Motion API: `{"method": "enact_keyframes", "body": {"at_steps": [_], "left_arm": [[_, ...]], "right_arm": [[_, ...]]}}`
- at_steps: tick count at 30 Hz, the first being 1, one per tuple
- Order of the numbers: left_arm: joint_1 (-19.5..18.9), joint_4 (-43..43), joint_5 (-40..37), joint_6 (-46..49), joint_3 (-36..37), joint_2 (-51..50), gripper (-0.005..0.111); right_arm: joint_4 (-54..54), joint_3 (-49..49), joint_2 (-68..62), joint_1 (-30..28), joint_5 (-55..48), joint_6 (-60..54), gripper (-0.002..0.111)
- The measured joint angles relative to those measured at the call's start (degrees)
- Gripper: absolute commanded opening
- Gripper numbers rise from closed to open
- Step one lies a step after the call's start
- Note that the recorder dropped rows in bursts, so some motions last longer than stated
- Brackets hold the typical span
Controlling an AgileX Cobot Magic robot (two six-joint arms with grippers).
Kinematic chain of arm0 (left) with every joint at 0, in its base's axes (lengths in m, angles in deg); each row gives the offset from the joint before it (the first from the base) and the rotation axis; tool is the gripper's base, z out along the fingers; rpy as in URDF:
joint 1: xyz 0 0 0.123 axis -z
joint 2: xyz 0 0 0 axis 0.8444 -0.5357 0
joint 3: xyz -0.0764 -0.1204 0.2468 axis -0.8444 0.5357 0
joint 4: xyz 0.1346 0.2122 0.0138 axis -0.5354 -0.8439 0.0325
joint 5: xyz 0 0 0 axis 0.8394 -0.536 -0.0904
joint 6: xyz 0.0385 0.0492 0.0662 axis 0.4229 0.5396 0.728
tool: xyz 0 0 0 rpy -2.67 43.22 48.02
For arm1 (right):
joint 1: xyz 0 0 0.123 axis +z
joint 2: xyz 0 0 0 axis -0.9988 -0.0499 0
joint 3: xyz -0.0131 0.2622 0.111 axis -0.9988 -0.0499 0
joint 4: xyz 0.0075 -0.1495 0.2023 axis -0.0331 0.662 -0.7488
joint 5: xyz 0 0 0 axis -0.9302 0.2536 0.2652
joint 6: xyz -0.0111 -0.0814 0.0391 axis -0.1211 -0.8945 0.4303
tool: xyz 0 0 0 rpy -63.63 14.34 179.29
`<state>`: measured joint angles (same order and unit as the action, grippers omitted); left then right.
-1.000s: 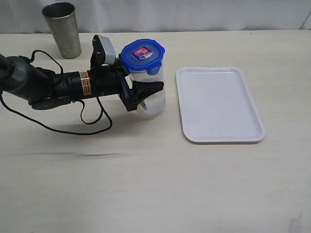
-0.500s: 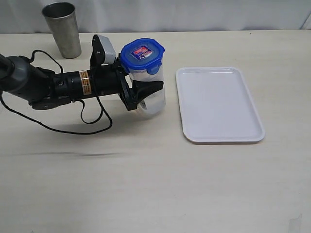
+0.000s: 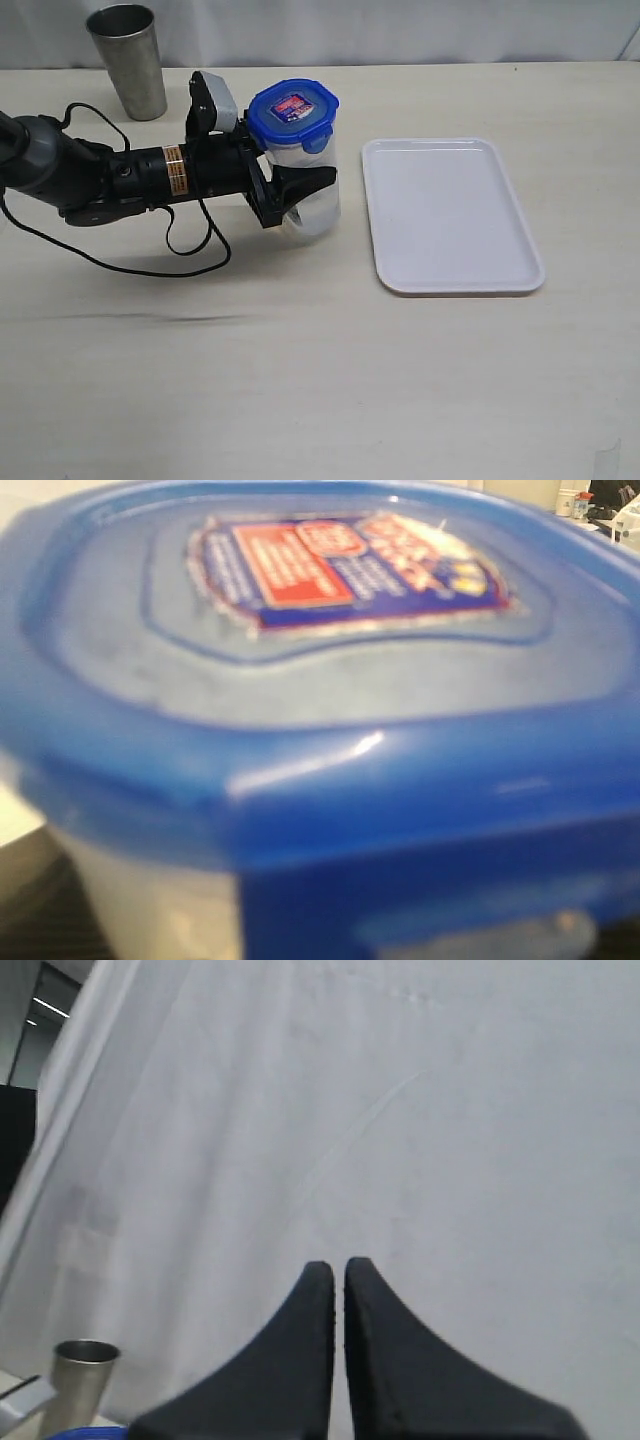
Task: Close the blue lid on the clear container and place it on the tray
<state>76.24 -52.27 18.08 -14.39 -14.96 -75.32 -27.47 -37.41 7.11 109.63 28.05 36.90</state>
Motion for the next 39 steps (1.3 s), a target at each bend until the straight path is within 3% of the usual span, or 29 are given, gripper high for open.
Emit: {"method": "enact_keyframes", "body": {"at_steps": [11, 16, 28, 39], "left_arm": [[0.00, 0.00, 0.00, 0.00, 0.00, 0.00, 0.000], [0.00, 0.00, 0.00, 0.00, 0.00, 0.00, 0.000], [0.00, 0.00, 0.00, 0.00, 0.00, 0.00, 0.000], [0.00, 0.00, 0.00, 0.00, 0.00, 0.00, 0.000]], "right_arm": [[7.07, 0.00, 7.71, -17.33, -0.05, 0.00, 0.004], [7.60, -0.85, 7.83, -22.68, 0.70, 0.00, 0.004], [7.60, -19.67, 7.73, -24.16, 0.33, 0.00, 0.004], [7.44, -21.12, 7.73, -24.16, -14.92, 0.00, 0.004]]}}
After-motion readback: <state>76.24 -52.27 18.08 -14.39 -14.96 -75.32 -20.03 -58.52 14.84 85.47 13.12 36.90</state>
